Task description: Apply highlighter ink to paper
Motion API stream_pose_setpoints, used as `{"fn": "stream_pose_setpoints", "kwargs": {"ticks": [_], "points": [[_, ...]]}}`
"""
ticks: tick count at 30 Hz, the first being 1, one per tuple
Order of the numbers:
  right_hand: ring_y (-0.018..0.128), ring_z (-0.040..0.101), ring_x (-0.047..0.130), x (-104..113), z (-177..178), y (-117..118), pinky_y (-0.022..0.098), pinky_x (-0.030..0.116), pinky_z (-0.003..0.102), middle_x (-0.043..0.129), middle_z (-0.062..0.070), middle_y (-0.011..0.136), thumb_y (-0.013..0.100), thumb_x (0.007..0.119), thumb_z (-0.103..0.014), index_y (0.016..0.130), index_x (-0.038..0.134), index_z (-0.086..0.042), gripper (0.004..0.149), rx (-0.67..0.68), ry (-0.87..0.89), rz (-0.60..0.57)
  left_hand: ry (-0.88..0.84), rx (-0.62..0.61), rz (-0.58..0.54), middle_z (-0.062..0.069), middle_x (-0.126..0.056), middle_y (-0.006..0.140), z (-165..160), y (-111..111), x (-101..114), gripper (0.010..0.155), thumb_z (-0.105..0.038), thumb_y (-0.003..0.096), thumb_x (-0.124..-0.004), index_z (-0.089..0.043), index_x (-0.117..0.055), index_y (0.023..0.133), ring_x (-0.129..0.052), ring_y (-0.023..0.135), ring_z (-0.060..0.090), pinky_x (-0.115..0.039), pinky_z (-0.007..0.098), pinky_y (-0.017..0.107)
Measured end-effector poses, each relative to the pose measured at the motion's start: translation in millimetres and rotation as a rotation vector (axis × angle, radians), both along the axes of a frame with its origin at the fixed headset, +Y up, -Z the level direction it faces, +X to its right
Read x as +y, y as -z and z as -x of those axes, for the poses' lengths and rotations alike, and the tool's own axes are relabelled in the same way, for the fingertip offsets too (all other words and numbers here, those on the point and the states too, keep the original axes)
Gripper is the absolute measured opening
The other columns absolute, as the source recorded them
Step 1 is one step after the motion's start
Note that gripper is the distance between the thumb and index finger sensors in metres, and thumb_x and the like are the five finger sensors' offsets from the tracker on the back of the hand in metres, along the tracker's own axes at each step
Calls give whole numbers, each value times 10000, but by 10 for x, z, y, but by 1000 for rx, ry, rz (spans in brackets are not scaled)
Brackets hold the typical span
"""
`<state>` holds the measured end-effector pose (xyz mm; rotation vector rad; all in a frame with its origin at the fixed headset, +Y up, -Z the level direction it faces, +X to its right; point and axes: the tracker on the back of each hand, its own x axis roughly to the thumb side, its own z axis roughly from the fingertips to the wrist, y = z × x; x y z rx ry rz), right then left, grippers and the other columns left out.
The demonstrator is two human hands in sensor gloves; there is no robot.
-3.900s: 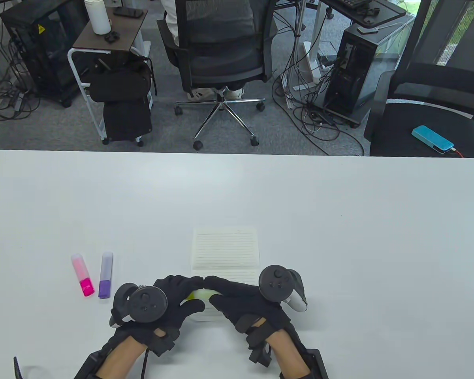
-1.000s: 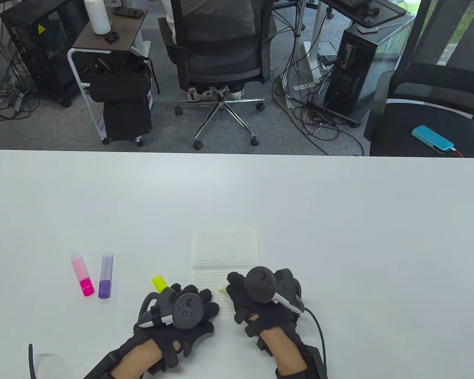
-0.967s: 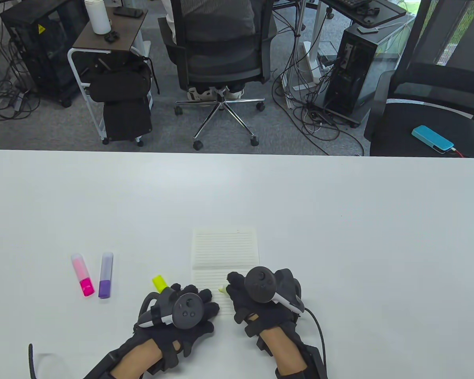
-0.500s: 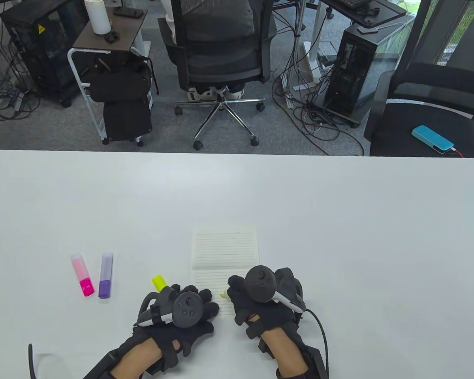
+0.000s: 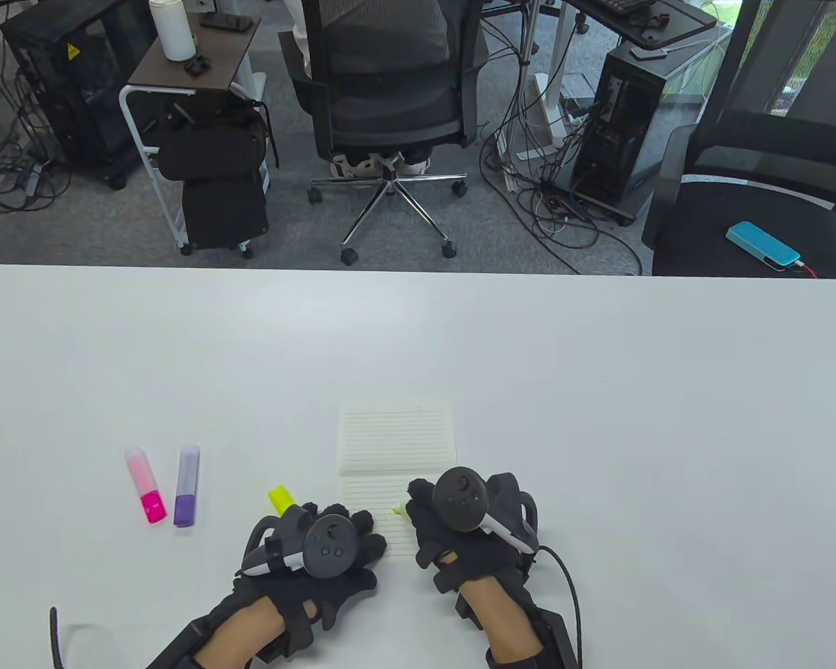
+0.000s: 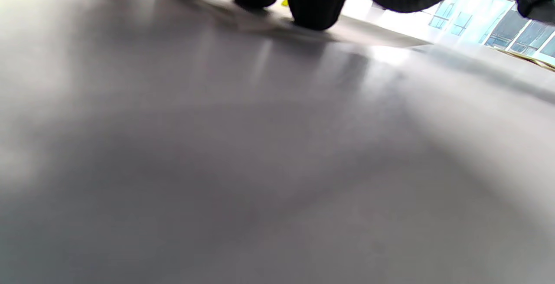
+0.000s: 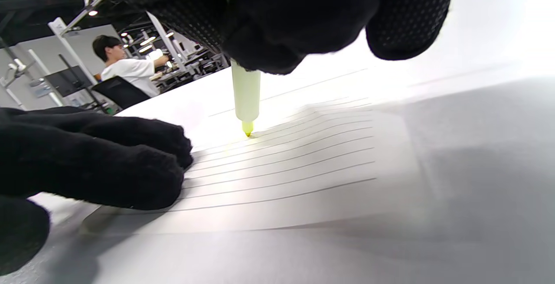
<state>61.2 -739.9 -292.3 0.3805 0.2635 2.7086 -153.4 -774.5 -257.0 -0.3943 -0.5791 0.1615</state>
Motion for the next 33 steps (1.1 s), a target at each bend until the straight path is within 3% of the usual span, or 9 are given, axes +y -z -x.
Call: {"fn": "stream_pose_setpoints", "kwargs": {"ticks": [19,22,33], "points": [[311,217,919,-13,-51,2,575,750,561,952,87,573,646,778,-358,1005,766,-148,416,-51,44,38,1,3,10,-1,-477,1180,6,5,-6,630,-578,486,-671,-336,-614,1065,-458,1080,411,-330,702,727],[285,222,924,22,-92,-6,565,762,557,968,90,542,639,796,-355,978,802,-143,400,-67,56,86,2,4,18,-13,-432,1196,8,5,-7,635,-579,486,-672,-335,-608,1068,-452,1081,411,-327,698,729],[294,224,926,29,-35,-43,571,759,556,968,88,551,640,793,-361,978,802,-147,400,-6,107,79,2,3,25,-14,-429,1195,10,5,-9,640,-579,485,-675,-333,-602,1071,-446,1083,410,-333,697,731]]}}
